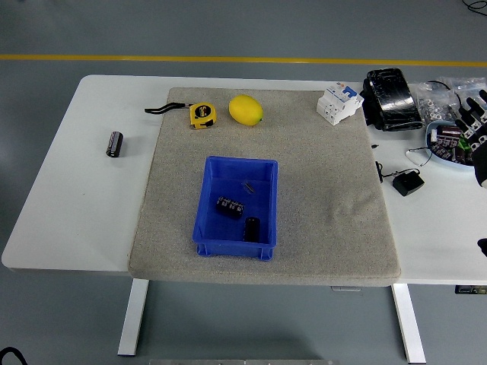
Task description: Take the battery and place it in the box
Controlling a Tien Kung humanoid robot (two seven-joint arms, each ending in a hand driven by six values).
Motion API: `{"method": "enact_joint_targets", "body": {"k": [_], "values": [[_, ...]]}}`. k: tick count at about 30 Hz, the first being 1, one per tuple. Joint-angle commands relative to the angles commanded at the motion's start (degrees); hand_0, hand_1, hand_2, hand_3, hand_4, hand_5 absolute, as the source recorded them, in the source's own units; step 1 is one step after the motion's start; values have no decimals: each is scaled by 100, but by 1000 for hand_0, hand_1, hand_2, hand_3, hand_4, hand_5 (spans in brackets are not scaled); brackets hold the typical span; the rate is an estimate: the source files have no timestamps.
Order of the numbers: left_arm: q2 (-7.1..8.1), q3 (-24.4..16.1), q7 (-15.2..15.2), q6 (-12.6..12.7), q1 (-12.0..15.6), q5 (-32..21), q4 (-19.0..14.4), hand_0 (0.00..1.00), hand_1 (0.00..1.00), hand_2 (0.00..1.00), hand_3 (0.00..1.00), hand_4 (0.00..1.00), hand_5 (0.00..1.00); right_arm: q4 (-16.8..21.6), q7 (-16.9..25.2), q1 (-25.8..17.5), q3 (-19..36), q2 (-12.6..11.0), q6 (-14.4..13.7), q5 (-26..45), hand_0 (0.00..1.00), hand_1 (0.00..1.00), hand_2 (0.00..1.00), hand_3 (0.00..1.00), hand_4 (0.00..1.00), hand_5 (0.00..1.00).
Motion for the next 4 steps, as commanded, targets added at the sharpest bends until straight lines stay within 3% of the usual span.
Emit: {"method": "enact_joint_targets", "body": {"k": [4], "values": [[5,107,-24,13,-25,-136,-13,626,627,724,727,708,704,-15,22,-21,-80,18,0,0,939,870,900,926,998,982]]}}
